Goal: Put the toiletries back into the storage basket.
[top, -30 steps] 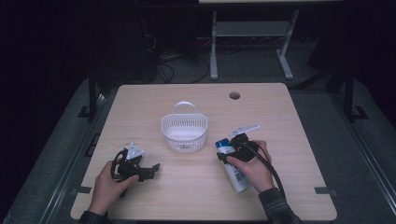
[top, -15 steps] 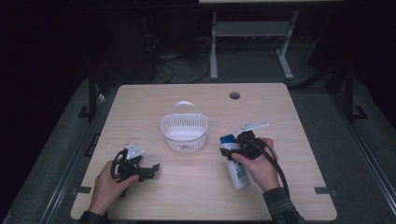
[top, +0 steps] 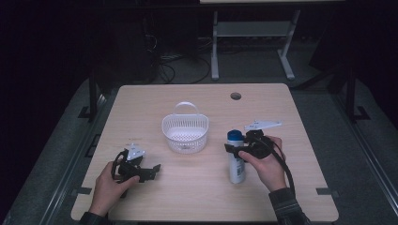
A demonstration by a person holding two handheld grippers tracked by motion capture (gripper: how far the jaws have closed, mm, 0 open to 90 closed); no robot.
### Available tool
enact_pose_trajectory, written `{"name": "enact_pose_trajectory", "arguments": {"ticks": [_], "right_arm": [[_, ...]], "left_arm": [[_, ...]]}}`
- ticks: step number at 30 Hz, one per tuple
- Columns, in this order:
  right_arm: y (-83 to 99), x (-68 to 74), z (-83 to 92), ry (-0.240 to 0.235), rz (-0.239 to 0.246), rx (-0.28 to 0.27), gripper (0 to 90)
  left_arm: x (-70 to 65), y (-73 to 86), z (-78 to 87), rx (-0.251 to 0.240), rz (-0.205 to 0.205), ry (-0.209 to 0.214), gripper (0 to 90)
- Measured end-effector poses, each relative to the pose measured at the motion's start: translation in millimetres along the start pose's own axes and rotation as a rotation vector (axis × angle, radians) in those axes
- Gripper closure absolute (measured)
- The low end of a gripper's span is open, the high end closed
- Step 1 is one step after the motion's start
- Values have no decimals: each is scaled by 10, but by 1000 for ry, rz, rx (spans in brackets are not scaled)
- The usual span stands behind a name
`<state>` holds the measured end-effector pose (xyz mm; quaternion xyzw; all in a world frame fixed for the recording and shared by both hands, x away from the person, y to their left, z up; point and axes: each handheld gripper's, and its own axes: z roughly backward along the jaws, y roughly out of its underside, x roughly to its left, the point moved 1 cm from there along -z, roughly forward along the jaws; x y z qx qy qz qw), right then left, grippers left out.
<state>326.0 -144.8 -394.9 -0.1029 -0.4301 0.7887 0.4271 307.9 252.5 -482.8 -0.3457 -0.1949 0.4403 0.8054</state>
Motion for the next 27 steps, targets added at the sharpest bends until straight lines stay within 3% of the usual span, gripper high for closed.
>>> {"name": "enact_pose_trajectory", "arguments": {"ticks": [5,10,15,27], "right_arm": [[-8,-33,79,-24,5,-50,357],[-17,-59,160,-62,44,-125,356],[-24,-102,244,-100,42,-182,355],[-31,-180,349,-135,41,-251,353]], "left_arm": [[0,0,0,0,0,0,127],[2,-1,0,0,-2,-1,127],[0,-1,1,0,0,1,127],[2,-1,2,2,-2,0,126]]}}
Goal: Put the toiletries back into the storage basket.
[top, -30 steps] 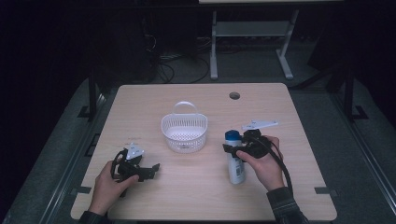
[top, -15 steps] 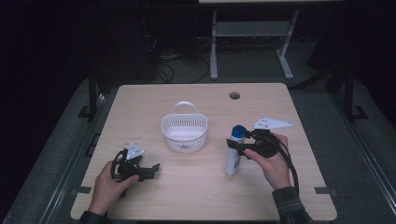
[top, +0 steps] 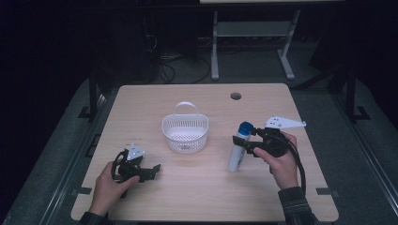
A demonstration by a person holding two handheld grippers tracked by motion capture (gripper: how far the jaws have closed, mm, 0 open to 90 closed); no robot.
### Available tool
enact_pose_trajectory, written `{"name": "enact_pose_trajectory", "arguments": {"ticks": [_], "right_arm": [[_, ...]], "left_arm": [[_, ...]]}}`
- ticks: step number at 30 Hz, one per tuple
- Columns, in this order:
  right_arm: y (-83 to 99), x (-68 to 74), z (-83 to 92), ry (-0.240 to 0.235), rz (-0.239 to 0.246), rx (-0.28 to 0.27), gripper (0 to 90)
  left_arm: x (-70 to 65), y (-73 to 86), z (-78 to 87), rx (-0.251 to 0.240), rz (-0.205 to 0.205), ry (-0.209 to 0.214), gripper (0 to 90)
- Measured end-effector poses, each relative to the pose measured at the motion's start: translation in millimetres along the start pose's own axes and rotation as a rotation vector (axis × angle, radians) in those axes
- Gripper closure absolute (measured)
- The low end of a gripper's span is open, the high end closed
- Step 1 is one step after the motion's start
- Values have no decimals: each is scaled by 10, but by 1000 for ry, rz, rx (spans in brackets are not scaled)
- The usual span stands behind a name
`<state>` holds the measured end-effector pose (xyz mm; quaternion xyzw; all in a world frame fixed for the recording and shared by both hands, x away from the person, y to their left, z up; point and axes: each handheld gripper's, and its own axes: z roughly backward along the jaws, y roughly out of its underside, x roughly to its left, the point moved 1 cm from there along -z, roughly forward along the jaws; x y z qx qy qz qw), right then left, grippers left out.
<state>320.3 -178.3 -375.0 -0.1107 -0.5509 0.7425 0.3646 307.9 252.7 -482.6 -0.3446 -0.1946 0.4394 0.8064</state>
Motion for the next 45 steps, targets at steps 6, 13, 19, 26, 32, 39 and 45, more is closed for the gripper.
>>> {"name": "enact_pose_trajectory", "arguments": {"ticks": [6,13,19,26,32,39,45], "right_arm": [[-65,13,49,-5,9,-18,353],[-174,20,126,-8,15,-53,353],[-278,9,146,-10,23,-67,353],[-407,24,131,-12,37,-78,354],[-518,34,118,-14,44,-90,354],[-636,52,72,-14,60,-91,354],[-704,69,22,-19,67,-94,354]], "left_arm": [[-2,0,0,0,2,1,126],[0,0,0,1,0,0,126],[0,-1,1,2,0,0,126],[0,-1,1,2,0,0,126],[0,-1,2,2,0,0,127],[1,-1,2,3,-1,0,127],[0,-1,1,1,0,0,126]]}}
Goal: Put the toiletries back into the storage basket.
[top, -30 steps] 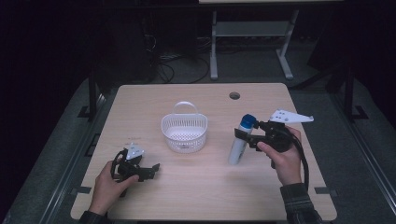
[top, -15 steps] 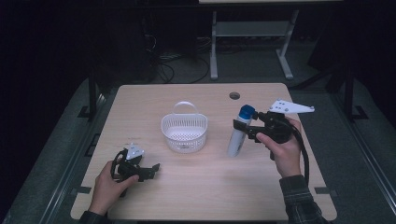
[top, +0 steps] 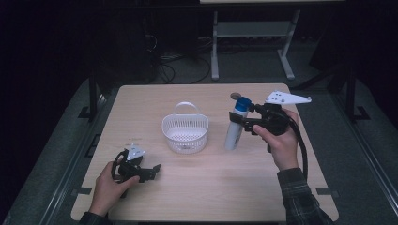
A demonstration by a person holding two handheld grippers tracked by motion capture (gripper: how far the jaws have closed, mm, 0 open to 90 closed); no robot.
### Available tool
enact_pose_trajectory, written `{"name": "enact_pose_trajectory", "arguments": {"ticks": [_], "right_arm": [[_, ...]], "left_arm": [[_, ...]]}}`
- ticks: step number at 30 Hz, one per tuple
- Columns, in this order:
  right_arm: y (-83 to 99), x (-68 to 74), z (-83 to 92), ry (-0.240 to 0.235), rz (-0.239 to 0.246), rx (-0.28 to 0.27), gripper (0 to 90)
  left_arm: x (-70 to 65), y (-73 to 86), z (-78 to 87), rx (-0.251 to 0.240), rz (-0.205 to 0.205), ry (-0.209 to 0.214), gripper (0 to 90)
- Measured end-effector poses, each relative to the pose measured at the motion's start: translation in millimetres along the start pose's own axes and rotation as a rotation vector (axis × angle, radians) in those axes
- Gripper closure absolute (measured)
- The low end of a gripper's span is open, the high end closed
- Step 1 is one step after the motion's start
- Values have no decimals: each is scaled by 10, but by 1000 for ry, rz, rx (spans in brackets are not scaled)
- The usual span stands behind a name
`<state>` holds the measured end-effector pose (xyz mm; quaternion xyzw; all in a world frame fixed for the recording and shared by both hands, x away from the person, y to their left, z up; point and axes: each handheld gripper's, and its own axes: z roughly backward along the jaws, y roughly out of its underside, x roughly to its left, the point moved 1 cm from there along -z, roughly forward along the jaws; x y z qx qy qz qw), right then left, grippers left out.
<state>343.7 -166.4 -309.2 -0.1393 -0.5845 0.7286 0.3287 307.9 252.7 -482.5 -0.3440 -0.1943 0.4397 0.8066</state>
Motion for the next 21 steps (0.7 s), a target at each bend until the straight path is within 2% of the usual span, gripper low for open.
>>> {"name": "enact_pose_trajectory", "arguments": {"ticks": [21], "right_arm": [[-198,-2,-277,-11,6,-7,354]], "left_arm": [[2,0,3,5,-4,0,127]]}}
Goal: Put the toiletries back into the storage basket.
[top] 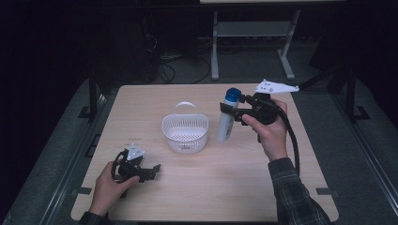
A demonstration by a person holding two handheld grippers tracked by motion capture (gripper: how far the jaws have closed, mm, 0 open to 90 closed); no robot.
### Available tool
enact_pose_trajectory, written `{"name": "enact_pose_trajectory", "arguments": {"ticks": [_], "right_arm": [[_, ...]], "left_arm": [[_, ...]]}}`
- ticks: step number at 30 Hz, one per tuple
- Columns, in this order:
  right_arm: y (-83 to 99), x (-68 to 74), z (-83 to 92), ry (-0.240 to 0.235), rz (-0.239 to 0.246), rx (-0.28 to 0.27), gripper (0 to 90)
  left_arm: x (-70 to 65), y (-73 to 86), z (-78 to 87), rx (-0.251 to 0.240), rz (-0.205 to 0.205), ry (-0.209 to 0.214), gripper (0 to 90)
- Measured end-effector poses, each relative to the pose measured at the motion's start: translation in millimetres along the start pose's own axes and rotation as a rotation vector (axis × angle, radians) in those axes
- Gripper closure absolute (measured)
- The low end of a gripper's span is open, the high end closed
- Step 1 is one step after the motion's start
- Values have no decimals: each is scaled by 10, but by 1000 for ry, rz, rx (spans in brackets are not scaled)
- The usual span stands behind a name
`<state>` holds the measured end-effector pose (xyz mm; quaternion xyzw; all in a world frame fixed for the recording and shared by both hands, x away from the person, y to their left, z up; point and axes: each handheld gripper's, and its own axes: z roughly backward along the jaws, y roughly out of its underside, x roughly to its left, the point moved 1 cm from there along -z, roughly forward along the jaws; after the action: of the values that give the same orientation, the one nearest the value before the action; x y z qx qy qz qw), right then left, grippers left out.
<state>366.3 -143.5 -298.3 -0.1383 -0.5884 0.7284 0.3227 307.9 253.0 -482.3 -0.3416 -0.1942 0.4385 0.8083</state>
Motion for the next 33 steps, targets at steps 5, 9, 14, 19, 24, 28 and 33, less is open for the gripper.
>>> {"name": "enact_pose_trajectory", "arguments": {"ticks": [5,9,14,19,24,28,33], "right_arm": [[-44,-1,-86,0,4,6,354],[-87,2,-141,-4,9,4,354],[-151,22,-233,-7,16,5,354],[-174,20,-300,-11,18,8,354],[-205,31,-396,-13,25,18,354],[-233,48,-486,-20,25,19,354],[-231,65,-563,-23,34,30,354]], "left_arm": [[0,0,0,0,0,0,127],[0,0,0,0,0,0,127],[-2,0,-1,-1,-2,2,127],[-2,0,0,0,-4,3,127],[-3,0,0,0,-5,5,127],[-5,0,-1,-1,-4,8,127],[-5,0,0,0,-5,10,127]]}}
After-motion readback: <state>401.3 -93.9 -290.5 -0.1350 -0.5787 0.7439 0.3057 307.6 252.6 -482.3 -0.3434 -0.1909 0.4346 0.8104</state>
